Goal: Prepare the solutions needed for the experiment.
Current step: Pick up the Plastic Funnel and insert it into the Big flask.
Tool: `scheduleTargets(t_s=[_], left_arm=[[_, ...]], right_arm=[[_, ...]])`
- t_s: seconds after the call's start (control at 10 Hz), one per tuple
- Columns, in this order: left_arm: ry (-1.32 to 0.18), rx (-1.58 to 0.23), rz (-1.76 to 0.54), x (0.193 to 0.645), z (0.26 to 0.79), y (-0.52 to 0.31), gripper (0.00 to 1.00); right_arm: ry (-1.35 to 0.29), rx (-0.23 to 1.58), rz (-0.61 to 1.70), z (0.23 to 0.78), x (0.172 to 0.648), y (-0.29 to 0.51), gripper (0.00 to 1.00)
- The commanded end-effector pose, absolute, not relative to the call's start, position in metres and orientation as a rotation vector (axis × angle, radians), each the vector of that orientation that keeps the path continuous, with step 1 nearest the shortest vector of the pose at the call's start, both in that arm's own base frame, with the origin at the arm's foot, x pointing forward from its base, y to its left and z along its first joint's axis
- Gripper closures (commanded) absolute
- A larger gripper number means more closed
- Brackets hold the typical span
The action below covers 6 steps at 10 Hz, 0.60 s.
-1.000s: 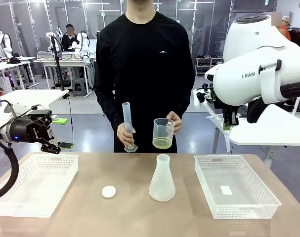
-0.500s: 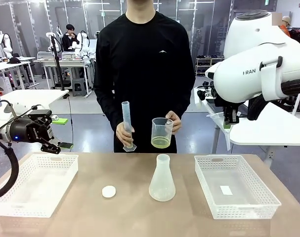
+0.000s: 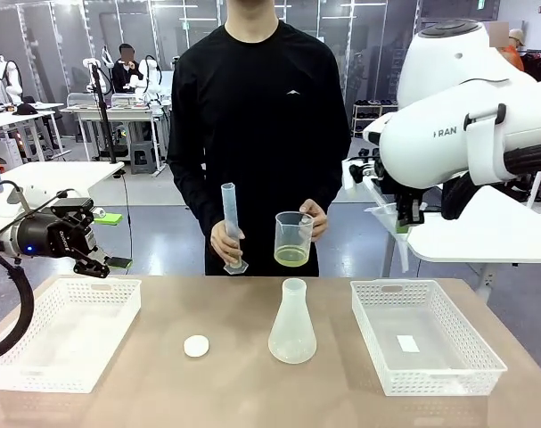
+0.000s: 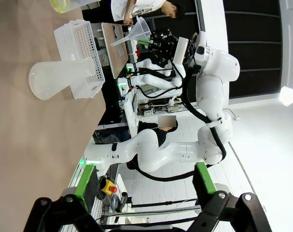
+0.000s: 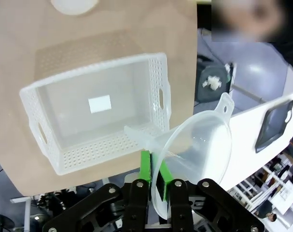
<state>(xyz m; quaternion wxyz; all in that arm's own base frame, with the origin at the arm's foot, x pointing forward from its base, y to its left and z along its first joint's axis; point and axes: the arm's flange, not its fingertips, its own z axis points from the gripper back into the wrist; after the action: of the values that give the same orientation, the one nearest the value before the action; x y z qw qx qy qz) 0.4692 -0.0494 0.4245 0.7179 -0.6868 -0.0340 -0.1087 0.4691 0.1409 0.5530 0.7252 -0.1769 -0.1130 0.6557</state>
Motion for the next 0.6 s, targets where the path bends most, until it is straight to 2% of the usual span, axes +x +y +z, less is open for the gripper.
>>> scheduleTargets(t_s=[0.0, 0.3, 0.5], left_arm=[[-0.072, -1.531, -0.247, 0.469, 0.427, -0.050, 0.00], [-0.072, -1.531, -0.247, 0.469, 0.427, -0.050, 0.00], [-0.072, -1.531, -0.247, 0.469, 0.427, -0.050, 0.00]], right_arm=[[-0.324, -0.376, 1.590, 0.546, 0.443, 0.164, 0.94], [-0.533, -0.338, 1.784, 0.542, 0.407, 0.199, 0.94], [-0.608, -0.289, 1.910, 0.547, 0.389, 0.215, 0.94]])
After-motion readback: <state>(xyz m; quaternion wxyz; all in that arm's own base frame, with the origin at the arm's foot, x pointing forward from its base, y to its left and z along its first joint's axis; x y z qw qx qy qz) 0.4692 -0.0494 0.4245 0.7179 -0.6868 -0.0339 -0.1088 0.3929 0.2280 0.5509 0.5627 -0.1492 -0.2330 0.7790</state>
